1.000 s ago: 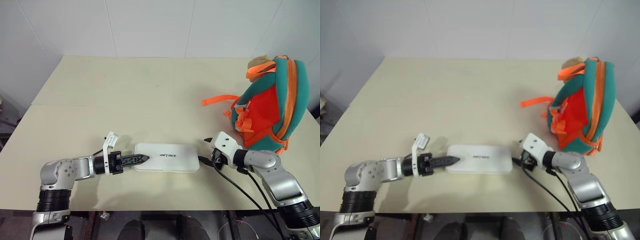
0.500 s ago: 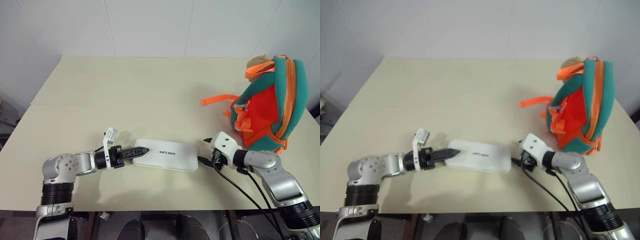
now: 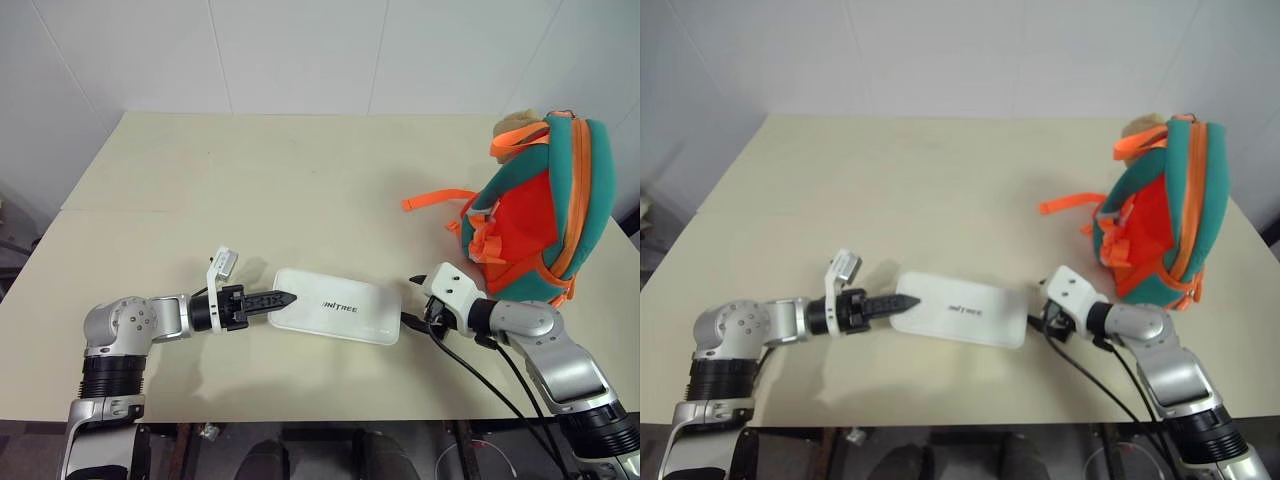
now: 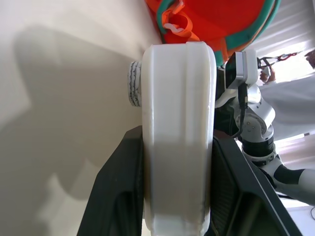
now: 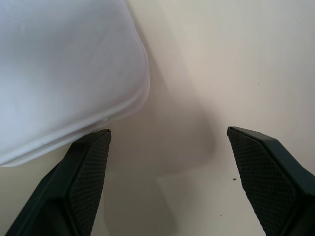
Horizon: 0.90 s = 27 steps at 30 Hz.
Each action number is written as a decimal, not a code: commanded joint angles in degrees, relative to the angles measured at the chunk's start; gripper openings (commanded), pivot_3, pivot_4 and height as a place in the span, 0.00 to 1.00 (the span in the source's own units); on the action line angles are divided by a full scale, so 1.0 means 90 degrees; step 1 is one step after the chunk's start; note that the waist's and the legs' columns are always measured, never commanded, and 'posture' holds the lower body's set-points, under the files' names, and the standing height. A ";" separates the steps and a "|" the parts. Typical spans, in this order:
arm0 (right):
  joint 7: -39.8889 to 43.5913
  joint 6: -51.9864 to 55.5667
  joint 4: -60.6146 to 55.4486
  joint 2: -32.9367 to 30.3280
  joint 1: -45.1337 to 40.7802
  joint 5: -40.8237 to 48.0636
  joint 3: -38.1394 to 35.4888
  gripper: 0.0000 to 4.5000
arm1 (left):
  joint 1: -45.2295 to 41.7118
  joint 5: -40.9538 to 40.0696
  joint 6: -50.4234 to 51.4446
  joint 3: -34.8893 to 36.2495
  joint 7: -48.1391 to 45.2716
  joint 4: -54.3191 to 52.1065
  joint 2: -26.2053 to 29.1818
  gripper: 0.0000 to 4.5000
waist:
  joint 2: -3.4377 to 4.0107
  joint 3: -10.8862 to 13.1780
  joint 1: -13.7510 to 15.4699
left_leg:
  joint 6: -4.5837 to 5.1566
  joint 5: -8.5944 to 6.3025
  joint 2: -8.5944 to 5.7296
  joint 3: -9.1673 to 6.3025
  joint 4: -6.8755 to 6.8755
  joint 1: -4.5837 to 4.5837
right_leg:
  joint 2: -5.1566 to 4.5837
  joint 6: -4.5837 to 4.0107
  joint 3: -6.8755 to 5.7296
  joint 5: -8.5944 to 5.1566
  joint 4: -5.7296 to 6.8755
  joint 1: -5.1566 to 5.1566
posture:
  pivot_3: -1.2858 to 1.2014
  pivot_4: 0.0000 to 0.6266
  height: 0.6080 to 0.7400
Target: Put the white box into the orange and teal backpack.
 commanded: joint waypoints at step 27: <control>-0.2589 0.0728 -0.0883 0.1026 -0.0379 0.0100 -0.1859 1.00 | -0.0688 -0.1564 0.1649 0.3318 0.2323 0.0086 -0.0669 0.29 | 0.0000 0.0000 0.0002 | -0.0020 0.0010 0.0000 -0.0005 -0.0018 -0.0005 | 0.0000 0.0001 -0.0002 0.0001 0.0012 -0.0005 | 0.52 0.24 1.00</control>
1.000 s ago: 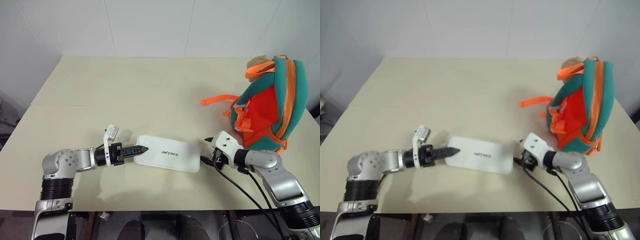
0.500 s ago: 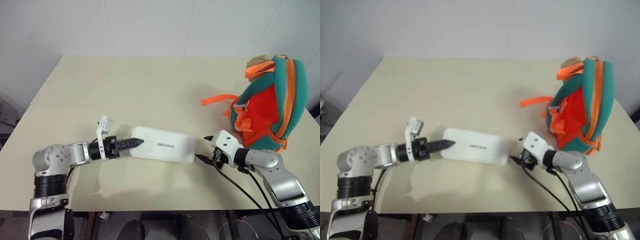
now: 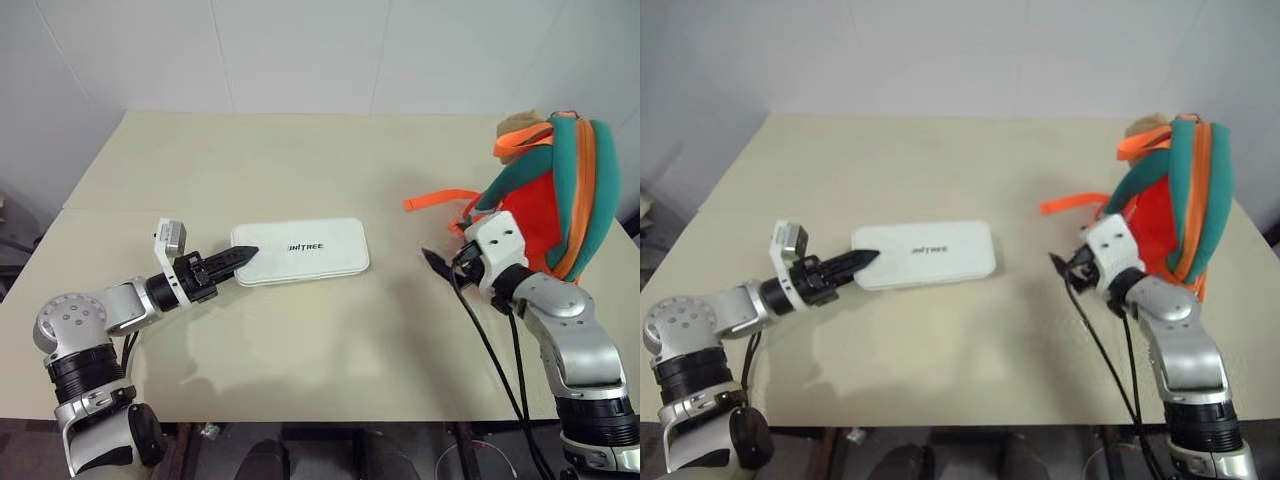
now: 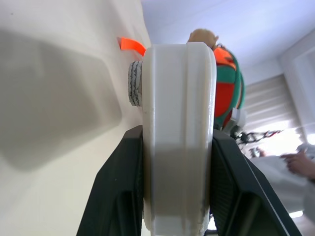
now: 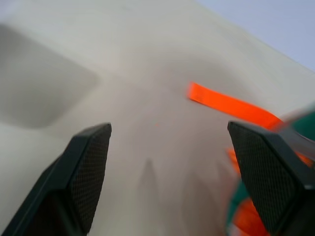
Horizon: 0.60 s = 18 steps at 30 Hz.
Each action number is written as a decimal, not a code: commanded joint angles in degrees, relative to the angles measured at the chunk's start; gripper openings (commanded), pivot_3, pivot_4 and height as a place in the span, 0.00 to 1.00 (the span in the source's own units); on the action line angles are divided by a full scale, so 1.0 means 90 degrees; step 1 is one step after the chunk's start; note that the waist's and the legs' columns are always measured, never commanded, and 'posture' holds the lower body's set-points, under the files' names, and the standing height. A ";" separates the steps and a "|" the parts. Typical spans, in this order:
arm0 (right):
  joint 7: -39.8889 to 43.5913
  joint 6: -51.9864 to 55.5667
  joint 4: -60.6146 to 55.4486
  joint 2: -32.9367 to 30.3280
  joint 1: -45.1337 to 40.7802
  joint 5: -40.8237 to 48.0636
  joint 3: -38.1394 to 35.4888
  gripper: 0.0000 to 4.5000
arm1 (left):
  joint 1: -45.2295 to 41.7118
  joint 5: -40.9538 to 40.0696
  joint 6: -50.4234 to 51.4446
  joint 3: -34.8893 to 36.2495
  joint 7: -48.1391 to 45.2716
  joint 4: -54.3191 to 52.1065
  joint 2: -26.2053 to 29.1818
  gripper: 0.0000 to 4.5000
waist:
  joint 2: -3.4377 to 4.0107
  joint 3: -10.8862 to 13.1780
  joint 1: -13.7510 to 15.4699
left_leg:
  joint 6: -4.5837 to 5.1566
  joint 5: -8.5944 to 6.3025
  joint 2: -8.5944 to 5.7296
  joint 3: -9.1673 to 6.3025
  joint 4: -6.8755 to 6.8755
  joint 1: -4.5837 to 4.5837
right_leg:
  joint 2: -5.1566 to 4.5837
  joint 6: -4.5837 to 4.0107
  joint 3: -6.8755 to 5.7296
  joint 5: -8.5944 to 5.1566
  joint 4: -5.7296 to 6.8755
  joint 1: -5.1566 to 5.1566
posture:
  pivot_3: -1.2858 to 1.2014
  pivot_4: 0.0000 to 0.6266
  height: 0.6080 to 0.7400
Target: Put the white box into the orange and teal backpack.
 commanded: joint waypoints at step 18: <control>-0.2602 -0.0884 0.0498 0.1251 -0.0720 -0.0897 -0.0361 1.00 | -0.0193 -0.0725 0.0286 0.0076 0.0345 -0.0108 -0.0110 0.29 | 0.0000 0.0000 -0.0034 | -0.0011 0.0004 -0.0001 0.0006 -0.0006 0.0003 | 0.0001 0.0000 0.0005 0.0000 -0.0001 -0.0004 | 0.52 0.24 1.00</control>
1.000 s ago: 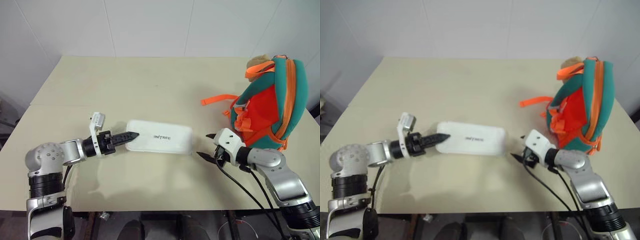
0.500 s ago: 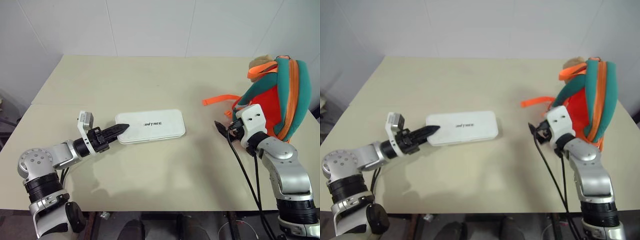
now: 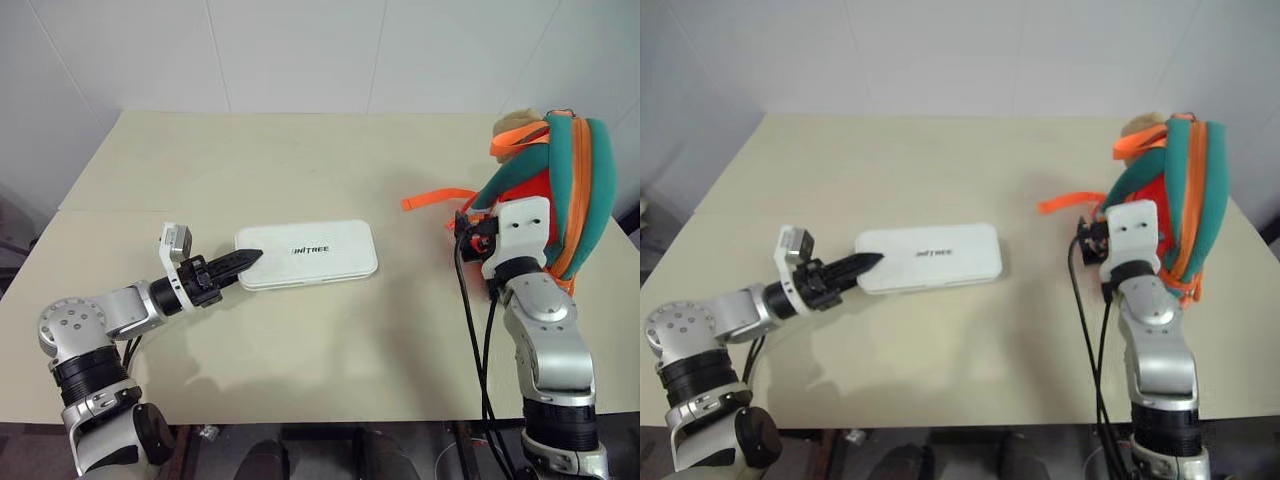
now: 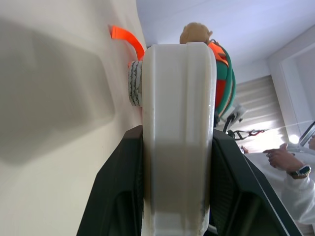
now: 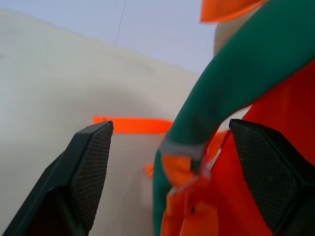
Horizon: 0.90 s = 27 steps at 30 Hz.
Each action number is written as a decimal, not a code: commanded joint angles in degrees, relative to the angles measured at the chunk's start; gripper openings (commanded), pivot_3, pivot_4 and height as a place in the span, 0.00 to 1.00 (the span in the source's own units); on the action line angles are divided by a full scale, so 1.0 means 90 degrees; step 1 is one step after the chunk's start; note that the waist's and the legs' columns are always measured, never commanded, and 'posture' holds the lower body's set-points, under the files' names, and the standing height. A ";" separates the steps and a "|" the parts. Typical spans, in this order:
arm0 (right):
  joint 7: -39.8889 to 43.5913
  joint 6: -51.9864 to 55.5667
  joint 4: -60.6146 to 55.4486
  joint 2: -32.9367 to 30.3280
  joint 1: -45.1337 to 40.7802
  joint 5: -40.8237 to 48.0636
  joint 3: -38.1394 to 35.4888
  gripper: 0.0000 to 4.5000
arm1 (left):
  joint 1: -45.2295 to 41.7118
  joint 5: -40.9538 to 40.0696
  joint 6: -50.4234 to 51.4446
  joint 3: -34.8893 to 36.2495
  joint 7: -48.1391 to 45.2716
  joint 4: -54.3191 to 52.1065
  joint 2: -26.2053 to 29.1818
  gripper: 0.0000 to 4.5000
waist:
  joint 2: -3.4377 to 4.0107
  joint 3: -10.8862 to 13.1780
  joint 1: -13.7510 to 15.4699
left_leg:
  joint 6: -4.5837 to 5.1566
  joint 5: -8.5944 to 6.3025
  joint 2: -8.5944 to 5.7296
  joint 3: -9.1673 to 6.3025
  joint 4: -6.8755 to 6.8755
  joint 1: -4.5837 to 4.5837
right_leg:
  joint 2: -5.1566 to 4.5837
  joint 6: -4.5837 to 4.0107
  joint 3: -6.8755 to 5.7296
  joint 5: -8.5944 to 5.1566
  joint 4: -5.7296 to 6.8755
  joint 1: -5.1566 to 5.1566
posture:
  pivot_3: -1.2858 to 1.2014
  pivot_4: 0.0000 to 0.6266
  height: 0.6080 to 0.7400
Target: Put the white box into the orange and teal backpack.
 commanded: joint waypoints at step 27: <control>-0.1762 -0.3299 0.5939 0.0157 -0.3318 -0.0408 -0.0083 0.48 | 0.0188 -0.0972 -0.0056 0.0050 0.0615 -0.0473 0.0008 0.29 | 0.0000 0.0000 -0.0164 | -0.0018 0.0010 0.0007 0.0010 -0.0011 -0.0003 | 0.0003 0.0001 0.0004 0.0000 -0.0008 -0.0002 | 0.52 0.24 1.00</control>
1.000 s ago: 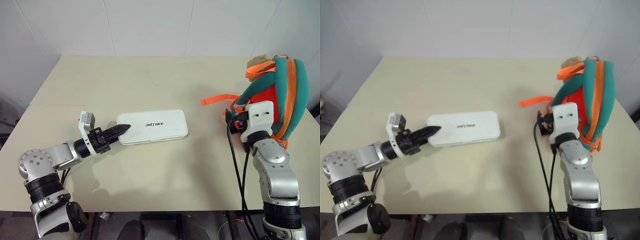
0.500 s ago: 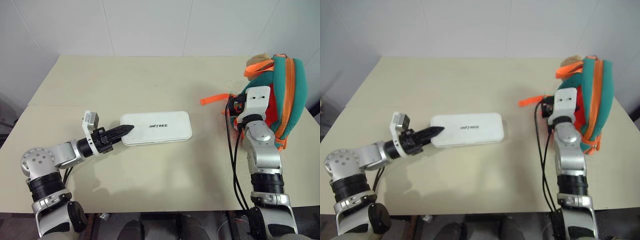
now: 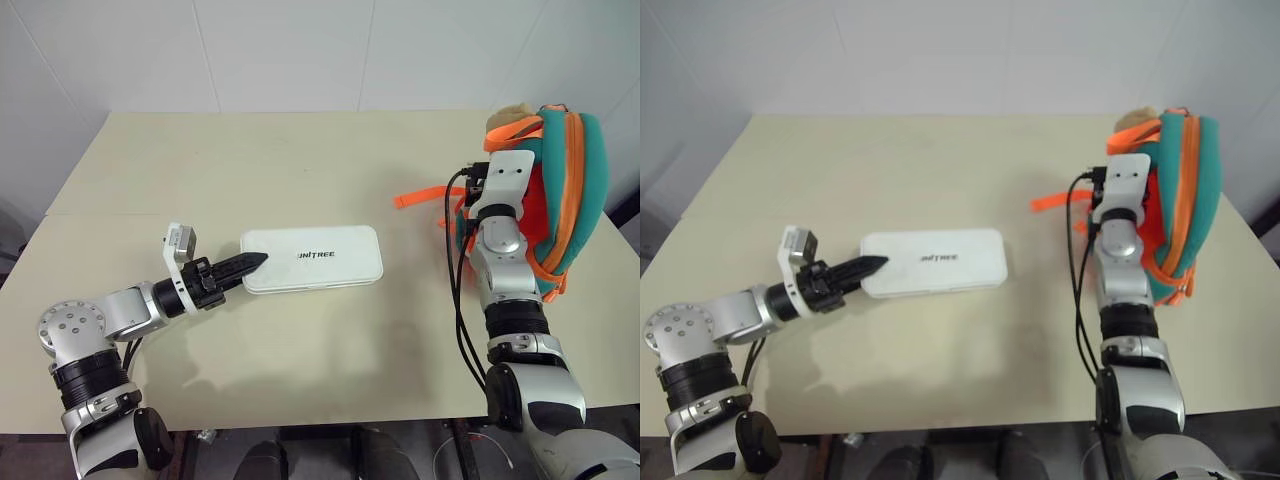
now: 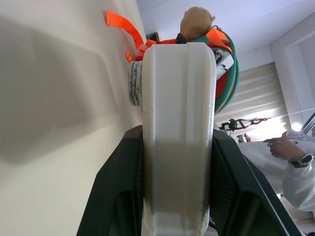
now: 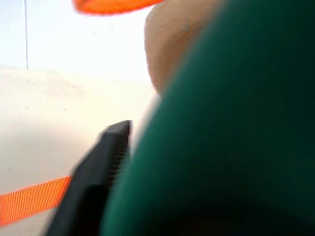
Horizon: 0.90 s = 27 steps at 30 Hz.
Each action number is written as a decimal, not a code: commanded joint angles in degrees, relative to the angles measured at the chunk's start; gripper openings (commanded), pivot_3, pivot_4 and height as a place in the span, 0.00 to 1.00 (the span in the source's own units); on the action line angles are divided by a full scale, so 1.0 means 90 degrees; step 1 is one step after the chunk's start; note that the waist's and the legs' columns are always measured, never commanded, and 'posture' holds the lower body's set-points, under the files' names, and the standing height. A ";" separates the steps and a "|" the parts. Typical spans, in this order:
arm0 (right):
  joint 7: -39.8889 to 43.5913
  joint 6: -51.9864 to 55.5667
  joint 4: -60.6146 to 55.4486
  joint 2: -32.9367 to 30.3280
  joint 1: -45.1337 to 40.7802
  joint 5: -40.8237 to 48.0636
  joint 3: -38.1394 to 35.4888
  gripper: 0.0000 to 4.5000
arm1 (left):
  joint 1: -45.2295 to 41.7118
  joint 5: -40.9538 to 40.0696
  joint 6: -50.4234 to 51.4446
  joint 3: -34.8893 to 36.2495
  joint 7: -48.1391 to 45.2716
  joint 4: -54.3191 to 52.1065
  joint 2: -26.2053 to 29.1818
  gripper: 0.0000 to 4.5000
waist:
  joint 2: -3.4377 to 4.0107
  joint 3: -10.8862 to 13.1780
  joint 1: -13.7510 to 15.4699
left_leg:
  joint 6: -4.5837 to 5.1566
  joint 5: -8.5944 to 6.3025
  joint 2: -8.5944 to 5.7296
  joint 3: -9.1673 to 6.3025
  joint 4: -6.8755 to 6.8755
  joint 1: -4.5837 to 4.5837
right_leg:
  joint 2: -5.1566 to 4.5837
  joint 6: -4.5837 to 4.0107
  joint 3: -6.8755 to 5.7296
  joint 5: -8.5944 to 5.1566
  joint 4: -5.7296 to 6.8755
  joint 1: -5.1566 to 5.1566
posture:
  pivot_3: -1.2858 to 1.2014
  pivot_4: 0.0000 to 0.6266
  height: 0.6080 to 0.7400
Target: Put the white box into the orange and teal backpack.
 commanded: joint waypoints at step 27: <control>0.3938 0.2769 -0.4411 -0.0242 0.1109 0.2139 0.0768 0.11 | -0.0472 0.0597 -0.0925 -0.0806 -0.1344 0.1052 0.1811 0.29 | 0.0003 0.0002 -0.0042 | -0.0010 -0.0002 0.0009 0.0006 -0.0012 -0.0011 | 0.0007 0.0000 0.0004 0.0000 0.0002 -0.0025 | 0.52 0.24 1.00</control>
